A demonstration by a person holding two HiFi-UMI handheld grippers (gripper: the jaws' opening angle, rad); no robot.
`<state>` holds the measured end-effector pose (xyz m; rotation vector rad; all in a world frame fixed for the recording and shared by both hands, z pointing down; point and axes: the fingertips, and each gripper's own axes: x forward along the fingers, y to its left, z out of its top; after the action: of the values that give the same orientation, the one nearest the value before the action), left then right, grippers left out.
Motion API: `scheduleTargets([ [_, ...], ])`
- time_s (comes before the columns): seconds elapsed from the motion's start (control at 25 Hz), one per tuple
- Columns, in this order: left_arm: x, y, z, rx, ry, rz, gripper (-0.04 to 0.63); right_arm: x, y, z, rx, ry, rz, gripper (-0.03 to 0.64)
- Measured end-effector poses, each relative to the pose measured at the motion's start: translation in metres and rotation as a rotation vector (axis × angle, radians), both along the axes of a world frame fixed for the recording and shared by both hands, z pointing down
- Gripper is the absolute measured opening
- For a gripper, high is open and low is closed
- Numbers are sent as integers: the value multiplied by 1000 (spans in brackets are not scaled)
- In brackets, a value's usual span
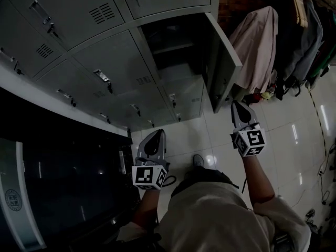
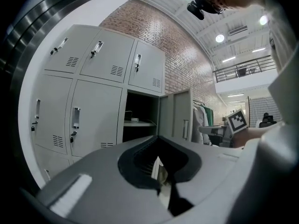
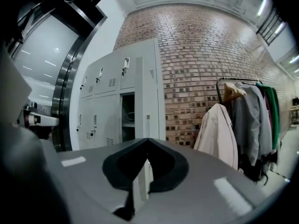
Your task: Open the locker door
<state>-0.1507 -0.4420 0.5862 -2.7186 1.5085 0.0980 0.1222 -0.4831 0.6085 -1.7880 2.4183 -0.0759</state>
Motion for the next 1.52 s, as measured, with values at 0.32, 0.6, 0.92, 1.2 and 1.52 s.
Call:
scheduleTargets([
  [0.32, -11, 49, -2, -6, -7, 9, 87, -1, 81, 4, -38, -95, 48, 3],
  [0.6, -19, 116, -31, 9, -23, -2, 87, 4, 146, -26, -9, -112, 57, 3],
  [0.92, 2, 208, -61, 56, -36, -28, 87, 15, 261, -82, 94, -86, 26, 2],
  [1.2, 36, 322, -55, 27, -24, -11, 87, 31, 398, -96, 124, -80, 2, 2],
  [1.52, 62, 418, -71, 28, -41, -45, 87, 61, 502, -119, 150, -87, -23, 2],
])
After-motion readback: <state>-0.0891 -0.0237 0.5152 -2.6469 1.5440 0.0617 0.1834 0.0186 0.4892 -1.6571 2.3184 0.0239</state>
